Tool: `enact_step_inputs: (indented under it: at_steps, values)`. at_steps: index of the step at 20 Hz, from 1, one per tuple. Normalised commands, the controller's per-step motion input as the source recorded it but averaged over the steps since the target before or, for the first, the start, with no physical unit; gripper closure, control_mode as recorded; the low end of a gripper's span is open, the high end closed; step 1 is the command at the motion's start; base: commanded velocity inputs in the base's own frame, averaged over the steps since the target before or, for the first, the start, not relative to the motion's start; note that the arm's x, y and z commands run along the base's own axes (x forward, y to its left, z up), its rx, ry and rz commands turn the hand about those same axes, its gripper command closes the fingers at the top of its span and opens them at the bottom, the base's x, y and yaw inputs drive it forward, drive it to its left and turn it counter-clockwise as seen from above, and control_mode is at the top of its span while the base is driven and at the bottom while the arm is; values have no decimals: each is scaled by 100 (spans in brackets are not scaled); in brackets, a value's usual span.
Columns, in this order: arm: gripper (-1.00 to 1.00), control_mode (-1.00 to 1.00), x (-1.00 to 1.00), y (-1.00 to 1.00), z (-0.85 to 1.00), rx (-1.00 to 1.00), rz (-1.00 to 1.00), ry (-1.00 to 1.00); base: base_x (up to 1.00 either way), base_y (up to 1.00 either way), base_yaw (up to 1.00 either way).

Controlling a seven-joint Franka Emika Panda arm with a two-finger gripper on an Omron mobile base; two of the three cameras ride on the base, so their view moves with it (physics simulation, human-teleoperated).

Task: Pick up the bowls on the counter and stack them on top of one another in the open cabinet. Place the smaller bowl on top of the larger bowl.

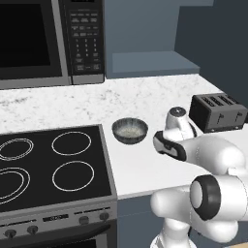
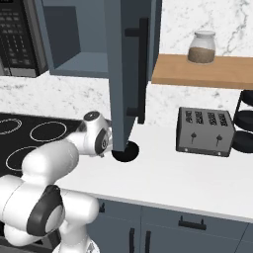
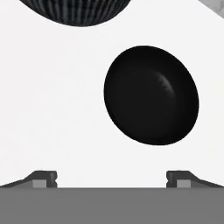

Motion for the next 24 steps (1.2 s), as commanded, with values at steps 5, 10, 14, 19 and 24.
enact_step_inputs:
  at_steps: [5,10,14,19,24]
  values:
    - [-100,-100,34,0,-5,0,0,11,0,0,0]
    - [-100,-100,21,0,-10,0,0,11,0,0,0]
    - [-100,-100,12,0,-30,0,0,14,0,0,0]
    - [-100,-100,19,0,-35,0,0,10,0,0,0]
    - [-100,-100,27,-7,-25,0,0,0,0,0,0]
